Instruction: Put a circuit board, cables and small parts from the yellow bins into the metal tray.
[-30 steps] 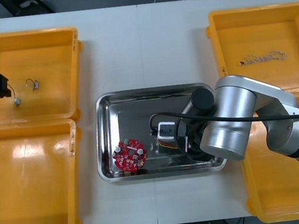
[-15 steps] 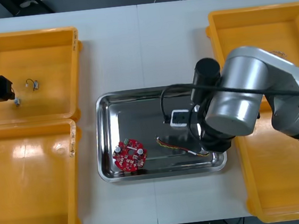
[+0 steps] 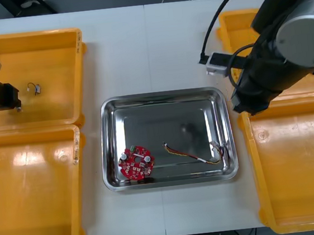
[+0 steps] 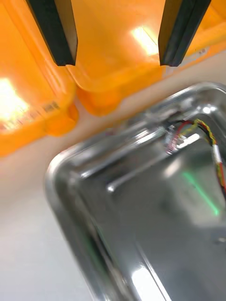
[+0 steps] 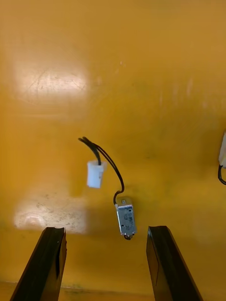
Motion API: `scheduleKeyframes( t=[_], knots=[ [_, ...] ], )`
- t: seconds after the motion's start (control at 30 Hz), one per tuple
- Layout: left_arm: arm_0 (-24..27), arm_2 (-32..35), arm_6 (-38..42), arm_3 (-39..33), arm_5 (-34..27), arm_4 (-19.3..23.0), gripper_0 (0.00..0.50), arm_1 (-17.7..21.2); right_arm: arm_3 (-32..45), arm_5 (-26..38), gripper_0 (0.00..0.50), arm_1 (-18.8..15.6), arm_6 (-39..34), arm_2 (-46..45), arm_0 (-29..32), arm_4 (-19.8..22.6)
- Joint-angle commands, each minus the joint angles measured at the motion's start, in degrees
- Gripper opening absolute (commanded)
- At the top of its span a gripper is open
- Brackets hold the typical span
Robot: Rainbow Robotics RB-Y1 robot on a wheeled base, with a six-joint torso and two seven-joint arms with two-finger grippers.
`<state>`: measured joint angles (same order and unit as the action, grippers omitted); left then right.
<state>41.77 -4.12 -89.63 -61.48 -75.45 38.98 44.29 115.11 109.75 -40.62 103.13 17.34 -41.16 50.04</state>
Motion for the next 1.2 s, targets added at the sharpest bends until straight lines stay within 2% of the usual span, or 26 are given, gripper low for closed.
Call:
scheduleKeyframes(
  t=[0.03,0.13,0.27,0.53,0.77,0.8,0.83,0.87,1.07,1.2],
  knots=[
    [2.3,-1.5,-2.8,0.7,1.9,1.1,0.500,0.0,0.1,0.3,0.500,-8.7,-2.5,-3.5,-2.5,1.2],
    [2.3,-2.8,-2.6,1.7,3.8,1.5,0.500,-0.1,-2.5,0.3,0.500,-9.9,-2.6,-6.4,-2.5,1.5],
    [2.3,-3.7,-2.7,3.0,6.0,1.9,0.500,-0.2,-6.7,0.3,0.500,-9.9,-2.8,-10.2,-2.5,1.5],
    [2.3,-4.1,-2.7,3.5,6.7,2.7,0.500,-0.3,-14.4,0.3,0.500,-9.9,-3.3,-15.9,-2.5,-2.8],
    [2.3,-4.1,-2.7,3.6,6.6,2.9,0.500,-0.3,-18.4,0.3,0.500,-9.8,-3.7,-17.5,-2.5,-5.6],
    [2.3,-4.1,-2.7,3.5,6.7,2.9,0.463,-0.3,-19.0,0.3,0.500,-9.8,-3.6,-17.5,-2.5,-6.1],
    [2.3,-4.1,-2.7,3.6,6.6,2.9,0.307,-0.3,-19.4,0.3,0.500,-9.8,-3.6,-17.5,-2.5,-6.5],
    [2.3,-4.1,-2.7,3.6,6.6,2.9,0.003,-0.5,-19.9,0.3,0.500,-9.7,-3.6,-17.5,-2.5,-7.1],
    [2.3,-4.1,-2.5,3.6,6.6,2.9,0.000,-0.6,-23.1,0.2,0.500,-9.7,-3.6,-17.7,-2.5,-9.4],
    [2.2,-4.1,-2.5,3.5,6.7,2.9,0.000,-0.7,-25.4,-1.6,0.500,-9.6,-3.7,-18.0,-2.8,-9.5]
  ],
)
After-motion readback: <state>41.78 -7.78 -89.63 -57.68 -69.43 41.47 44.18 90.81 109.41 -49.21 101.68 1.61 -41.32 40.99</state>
